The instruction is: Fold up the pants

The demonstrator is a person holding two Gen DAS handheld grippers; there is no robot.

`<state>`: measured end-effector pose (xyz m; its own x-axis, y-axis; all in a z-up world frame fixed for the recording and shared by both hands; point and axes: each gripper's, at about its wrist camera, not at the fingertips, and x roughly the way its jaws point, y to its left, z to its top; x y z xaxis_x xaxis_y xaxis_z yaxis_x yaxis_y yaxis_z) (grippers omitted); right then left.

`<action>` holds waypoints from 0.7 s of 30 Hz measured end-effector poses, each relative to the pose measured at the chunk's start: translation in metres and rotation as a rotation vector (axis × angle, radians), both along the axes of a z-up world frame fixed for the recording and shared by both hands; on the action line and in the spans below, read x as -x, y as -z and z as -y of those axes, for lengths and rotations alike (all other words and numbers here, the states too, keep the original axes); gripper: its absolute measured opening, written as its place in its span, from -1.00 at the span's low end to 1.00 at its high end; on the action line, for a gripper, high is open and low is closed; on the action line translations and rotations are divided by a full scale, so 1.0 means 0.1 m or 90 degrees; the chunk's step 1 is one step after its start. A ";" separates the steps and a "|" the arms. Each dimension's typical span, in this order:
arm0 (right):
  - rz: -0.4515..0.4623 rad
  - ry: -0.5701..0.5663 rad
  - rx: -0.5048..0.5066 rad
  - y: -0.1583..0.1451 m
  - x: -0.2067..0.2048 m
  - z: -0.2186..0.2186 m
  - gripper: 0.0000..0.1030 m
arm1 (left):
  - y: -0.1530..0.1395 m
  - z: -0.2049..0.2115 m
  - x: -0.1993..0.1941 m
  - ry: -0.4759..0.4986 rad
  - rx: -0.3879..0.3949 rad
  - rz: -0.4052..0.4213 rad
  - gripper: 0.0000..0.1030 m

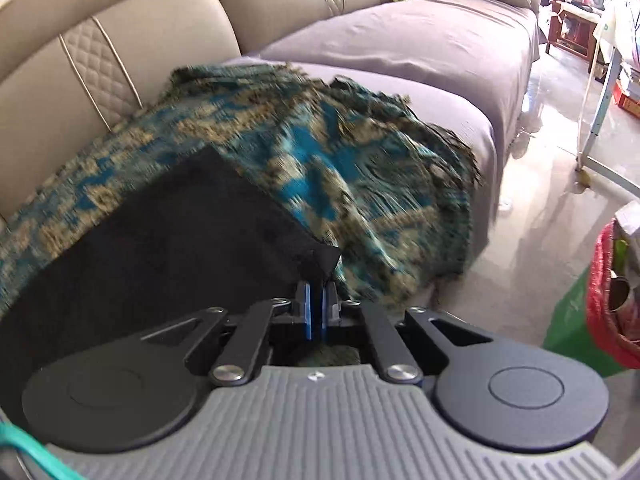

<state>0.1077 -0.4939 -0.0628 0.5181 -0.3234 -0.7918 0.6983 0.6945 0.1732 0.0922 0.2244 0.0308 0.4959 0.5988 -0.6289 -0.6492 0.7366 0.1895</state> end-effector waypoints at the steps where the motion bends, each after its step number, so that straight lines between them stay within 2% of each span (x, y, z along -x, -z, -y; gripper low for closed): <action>1: -0.003 0.000 -0.001 0.02 0.02 0.01 -0.86 | 0.05 0.00 0.02 -0.001 0.001 -0.008 -0.95; 6: -0.006 -0.015 -0.004 0.07 0.02 0.02 -0.85 | 0.26 0.01 0.04 -0.009 0.005 -0.038 -0.94; 10: -0.017 -0.028 0.026 0.11 -0.08 -0.03 -0.83 | 0.39 0.00 0.03 -0.007 0.013 -0.064 -0.94; 12: -0.027 -0.033 0.044 0.11 -0.12 -0.05 -0.76 | 0.49 -0.01 0.03 -0.010 0.027 -0.086 -0.94; 13: -0.028 -0.037 0.052 0.11 -0.14 -0.06 -0.60 | 0.53 -0.02 0.03 -0.013 0.035 -0.096 -0.94; 14: -0.028 -0.041 0.055 0.10 -0.15 -0.07 -0.28 | 0.56 -0.03 0.03 -0.017 0.046 -0.104 -0.91; 16: -0.030 -0.046 0.066 0.08 -0.17 -0.10 -0.16 | 0.61 -0.05 0.07 -0.017 0.063 -0.106 -0.88; 17: -0.026 -0.051 0.069 0.05 -0.17 -0.12 0.08 | 0.60 -0.05 0.10 -0.012 0.061 -0.099 -0.86; 19: -0.010 -0.059 0.071 -0.03 -0.17 -0.17 0.33 | 0.55 -0.06 0.15 0.003 0.068 -0.083 -0.78; 21: 0.004 -0.069 0.082 -0.14 -0.20 -0.25 0.38 | 0.45 -0.08 0.23 0.017 0.084 -0.054 -0.62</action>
